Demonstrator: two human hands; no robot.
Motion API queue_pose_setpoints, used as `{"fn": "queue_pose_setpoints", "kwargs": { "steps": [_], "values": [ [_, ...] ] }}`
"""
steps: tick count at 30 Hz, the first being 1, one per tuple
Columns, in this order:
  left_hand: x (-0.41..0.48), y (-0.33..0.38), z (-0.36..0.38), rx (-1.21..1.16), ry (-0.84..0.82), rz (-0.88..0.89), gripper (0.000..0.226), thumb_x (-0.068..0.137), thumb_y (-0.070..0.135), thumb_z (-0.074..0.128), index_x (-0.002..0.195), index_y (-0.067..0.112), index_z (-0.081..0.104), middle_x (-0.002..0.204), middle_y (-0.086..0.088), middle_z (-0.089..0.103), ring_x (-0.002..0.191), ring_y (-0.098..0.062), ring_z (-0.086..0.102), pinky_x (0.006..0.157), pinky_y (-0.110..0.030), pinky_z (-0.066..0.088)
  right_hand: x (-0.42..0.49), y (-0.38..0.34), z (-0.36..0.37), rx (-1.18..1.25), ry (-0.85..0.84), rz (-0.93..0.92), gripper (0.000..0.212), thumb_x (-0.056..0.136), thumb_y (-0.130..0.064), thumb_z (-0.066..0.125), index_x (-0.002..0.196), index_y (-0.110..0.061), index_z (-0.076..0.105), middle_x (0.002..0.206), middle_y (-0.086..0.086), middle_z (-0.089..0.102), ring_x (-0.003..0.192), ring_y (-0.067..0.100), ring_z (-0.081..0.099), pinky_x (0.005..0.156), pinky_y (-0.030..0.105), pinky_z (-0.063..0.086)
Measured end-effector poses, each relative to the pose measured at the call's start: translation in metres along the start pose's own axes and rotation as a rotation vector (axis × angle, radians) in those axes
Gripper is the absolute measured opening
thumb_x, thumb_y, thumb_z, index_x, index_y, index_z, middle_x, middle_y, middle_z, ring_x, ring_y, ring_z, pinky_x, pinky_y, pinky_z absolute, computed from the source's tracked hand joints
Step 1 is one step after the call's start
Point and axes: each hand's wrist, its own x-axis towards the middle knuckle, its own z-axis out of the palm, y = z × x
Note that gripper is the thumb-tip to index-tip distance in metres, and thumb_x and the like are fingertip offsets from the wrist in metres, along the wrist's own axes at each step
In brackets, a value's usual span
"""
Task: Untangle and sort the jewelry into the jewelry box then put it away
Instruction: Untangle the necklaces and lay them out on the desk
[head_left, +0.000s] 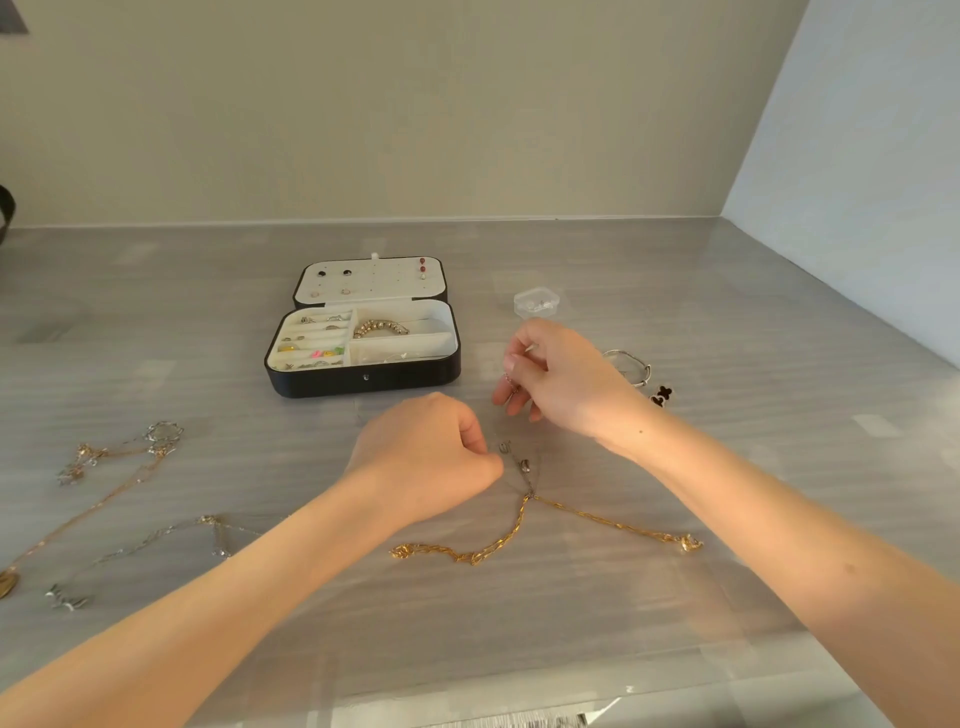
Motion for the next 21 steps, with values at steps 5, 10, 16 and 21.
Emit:
{"fn": "queue_pose_setpoints", "kwargs": {
  "steps": [5, 10, 16, 21],
  "values": [
    [0.000, -0.003, 0.000, -0.004, 0.001, 0.001, 0.014, 0.072, 0.031, 0.062, 0.061, 0.025, 0.057, 0.068, 0.013, 0.053, 0.074, -0.011, 0.053, 0.063, -0.024, 0.036, 0.004, 0.003, 0.002, -0.322, -0.003, -0.079, 0.014, 0.090, -0.017, 0.053, 0.078, -0.025, 0.053, 0.088, -0.005, 0.064, 0.083, 0.013, 0.057, 0.071, 0.027, 0.042],
    [0.001, -0.005, 0.001, -0.011, 0.001, 0.005, 0.013, 0.071, 0.031, 0.063, 0.061, 0.025, 0.058, 0.066, 0.014, 0.053, 0.072, -0.010, 0.052, 0.062, -0.024, 0.036, -0.006, -0.002, -0.007, -0.521, 0.041, -0.071, 0.006, 0.087, -0.028, 0.061, 0.091, -0.026, 0.063, 0.095, -0.009, 0.054, 0.090, 0.011, 0.049, 0.070, 0.025, 0.033],
    [0.002, -0.008, 0.002, -0.021, -0.009, 0.019, 0.014, 0.071, 0.029, 0.064, 0.060, 0.026, 0.057, 0.063, 0.014, 0.053, 0.068, -0.008, 0.050, 0.056, -0.025, 0.033, -0.022, -0.013, -0.007, -0.573, -0.124, 0.048, 0.015, 0.078, -0.041, 0.070, 0.084, -0.027, 0.069, 0.080, -0.012, 0.062, 0.075, 0.008, 0.057, 0.062, 0.020, 0.043],
    [0.002, -0.010, 0.002, -0.030, -0.013, 0.031, 0.016, 0.071, 0.028, 0.065, 0.059, 0.027, 0.056, 0.060, 0.014, 0.051, 0.064, -0.006, 0.048, 0.053, -0.024, 0.031, -0.019, -0.016, 0.002, -0.621, -0.179, 0.064, 0.016, 0.085, -0.030, 0.065, 0.098, -0.022, 0.069, 0.101, -0.003, 0.064, 0.094, 0.018, 0.059, 0.071, 0.022, 0.040]
  ]
}}
